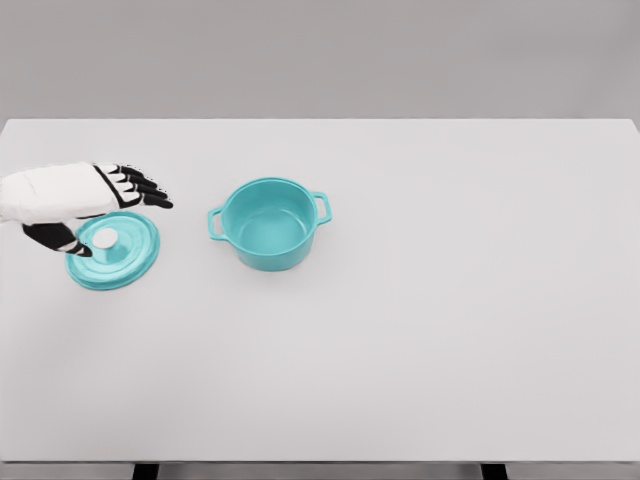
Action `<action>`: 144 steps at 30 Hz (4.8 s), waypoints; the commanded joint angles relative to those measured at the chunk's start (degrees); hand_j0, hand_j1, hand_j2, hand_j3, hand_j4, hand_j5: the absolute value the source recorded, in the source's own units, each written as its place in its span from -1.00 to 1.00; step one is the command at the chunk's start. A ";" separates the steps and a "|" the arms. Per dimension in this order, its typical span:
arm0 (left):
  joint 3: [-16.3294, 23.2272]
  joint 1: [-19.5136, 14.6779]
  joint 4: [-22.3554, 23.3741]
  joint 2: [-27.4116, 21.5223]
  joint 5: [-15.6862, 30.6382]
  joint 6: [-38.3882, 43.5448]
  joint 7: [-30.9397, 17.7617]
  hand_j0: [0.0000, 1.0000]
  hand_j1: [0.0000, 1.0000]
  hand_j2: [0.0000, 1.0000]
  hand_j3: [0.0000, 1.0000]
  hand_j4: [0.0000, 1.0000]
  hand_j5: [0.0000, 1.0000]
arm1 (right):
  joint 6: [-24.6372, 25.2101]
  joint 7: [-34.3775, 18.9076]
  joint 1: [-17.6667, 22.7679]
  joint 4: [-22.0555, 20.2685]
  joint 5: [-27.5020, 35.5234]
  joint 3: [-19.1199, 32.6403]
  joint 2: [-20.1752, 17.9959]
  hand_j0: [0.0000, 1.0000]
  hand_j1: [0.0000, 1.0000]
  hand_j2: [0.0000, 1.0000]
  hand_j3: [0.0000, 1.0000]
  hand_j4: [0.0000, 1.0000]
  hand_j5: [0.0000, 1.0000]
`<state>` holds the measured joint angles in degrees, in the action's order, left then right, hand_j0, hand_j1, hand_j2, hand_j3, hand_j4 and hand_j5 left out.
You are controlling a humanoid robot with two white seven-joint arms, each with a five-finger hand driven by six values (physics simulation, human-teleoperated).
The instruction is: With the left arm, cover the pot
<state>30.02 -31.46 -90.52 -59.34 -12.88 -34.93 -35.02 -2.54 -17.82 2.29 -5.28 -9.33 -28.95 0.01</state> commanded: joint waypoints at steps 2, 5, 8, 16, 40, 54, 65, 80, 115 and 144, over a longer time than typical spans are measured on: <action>4.35 -0.88 3.24 -0.25 0.40 1.00 0.02 1.00 1.00 1.00 1.00 1.00 1.00 | -0.01 -0.02 -0.09 0.00 0.02 -0.05 -0.01 1.00 1.00 1.00 1.00 1.00 1.00; 7.15 -3.34 3.51 -0.95 0.40 0.91 0.02 1.00 1.00 1.00 1.00 1.00 1.00 | -0.01 -0.02 0.00 0.00 0.02 0.04 -0.01 1.00 1.00 1.00 1.00 1.00 1.00; 7.60 -4.40 4.74 -1.48 1.45 1.44 0.02 1.00 1.00 1.00 1.00 1.00 1.00 | -0.01 -0.02 -0.09 0.00 0.02 -0.05 -0.01 1.00 1.00 1.00 1.00 1.00 1.00; 15.86 -7.56 5.62 0.28 2.33 10.93 0.02 1.00 1.00 1.00 1.00 1.00 1.00 | -0.01 -0.02 -0.09 0.00 0.02 0.03 -0.01 1.00 1.00 1.00 1.00 1.00 1.00; 17.09 -9.76 13.35 3.53 -0.66 13.92 0.02 0.70 0.70 0.70 0.70 0.70 0.70 | -0.01 -0.02 -0.09 0.00 0.02 0.04 -0.01 1.00 1.00 1.00 1.00 1.00 1.00; 17.62 -9.85 14.93 3.62 -0.66 13.83 0.02 0.59 0.59 0.59 0.59 0.59 0.59 | -0.01 -0.02 0.00 0.00 0.02 0.03 -0.01 1.00 1.00 1.00 1.00 1.00 1.00; 18.58 -10.02 15.46 4.67 -1.45 14.01 0.02 0.56 0.56 0.56 0.56 0.56 0.56 | -0.01 -0.02 0.00 0.00 0.02 -0.05 -0.01 1.00 1.00 1.00 1.00 1.00 1.00; 18.67 -10.11 16.69 5.20 -2.15 14.01 0.02 0.47 0.47 0.47 0.47 0.47 0.47 | -0.01 -0.02 -0.09 0.00 0.02 0.04 -0.01 1.00 1.00 1.00 1.00 1.00 1.00; 18.67 -12.66 16.43 5.11 -1.80 13.66 0.02 0.01 0.01 0.01 0.01 0.01 0.01 | -0.01 -0.02 -0.09 0.00 0.02 0.04 -0.01 1.00 1.00 1.00 1.00 1.00 1.00; 18.58 -18.20 8.61 5.29 3.47 9.26 0.02 0.04 0.04 0.04 0.04 0.04 0.04 | -0.01 -0.02 0.00 0.00 0.02 0.03 -0.01 1.00 1.00 1.00 1.00 1.00 1.00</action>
<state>48.66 -49.74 -81.36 -53.99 -10.36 -25.77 -35.02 -2.54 -17.82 2.20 -5.28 -9.33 -28.95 0.01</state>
